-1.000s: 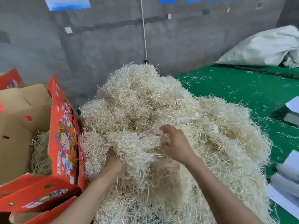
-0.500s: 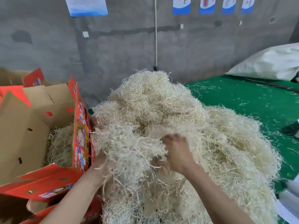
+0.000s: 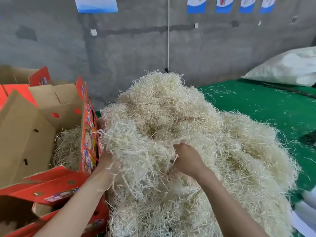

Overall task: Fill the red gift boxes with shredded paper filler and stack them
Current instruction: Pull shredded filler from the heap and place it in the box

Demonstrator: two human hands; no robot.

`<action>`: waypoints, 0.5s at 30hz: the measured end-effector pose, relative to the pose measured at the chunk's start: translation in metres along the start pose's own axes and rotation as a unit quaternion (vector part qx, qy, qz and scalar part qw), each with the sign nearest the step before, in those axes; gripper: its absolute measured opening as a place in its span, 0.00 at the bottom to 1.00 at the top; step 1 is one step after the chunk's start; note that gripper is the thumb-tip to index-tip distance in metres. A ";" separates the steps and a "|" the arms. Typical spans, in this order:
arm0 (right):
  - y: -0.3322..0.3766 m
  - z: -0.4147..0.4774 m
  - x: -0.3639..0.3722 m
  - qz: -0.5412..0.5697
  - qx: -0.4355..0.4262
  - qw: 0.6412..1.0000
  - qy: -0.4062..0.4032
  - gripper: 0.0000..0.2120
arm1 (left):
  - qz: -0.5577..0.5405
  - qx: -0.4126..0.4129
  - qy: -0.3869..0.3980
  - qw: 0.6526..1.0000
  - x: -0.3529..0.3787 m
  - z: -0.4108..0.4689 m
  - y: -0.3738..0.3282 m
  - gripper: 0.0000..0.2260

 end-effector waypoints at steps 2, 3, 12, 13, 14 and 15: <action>0.014 -0.002 -0.011 0.204 -0.010 0.978 -0.033 0.12 | 0.047 -0.011 -0.056 0.997 -0.001 0.006 0.003 0.18; 0.024 -0.004 -0.012 0.295 -0.021 0.955 -0.030 0.11 | 0.056 -0.012 -0.093 0.994 -0.001 0.003 -0.001 0.12; 0.055 -0.013 0.009 0.280 -0.048 0.956 -0.074 0.18 | -0.229 -0.068 0.128 0.963 0.025 -0.001 0.027 0.19; 0.057 -0.017 0.019 0.324 -0.048 0.944 -0.028 0.18 | -0.210 -0.065 0.170 0.961 0.030 -0.004 0.027 0.24; 0.062 -0.021 0.030 0.380 -0.054 0.923 0.031 0.21 | -0.171 -0.076 0.193 0.963 0.034 -0.006 0.027 0.31; 0.068 -0.026 0.040 0.423 -0.063 0.900 0.079 0.23 | -0.142 -0.092 0.199 0.965 0.037 -0.008 0.028 0.41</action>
Point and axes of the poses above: each hand's wrist, its own z-axis towards the middle knuckle, its own x-axis out of the palm, y = z × x, the point moved 6 cm from there along z, towards the middle knuckle, and after that the axes turned 14 degrees about z, right-handed, at the moved point
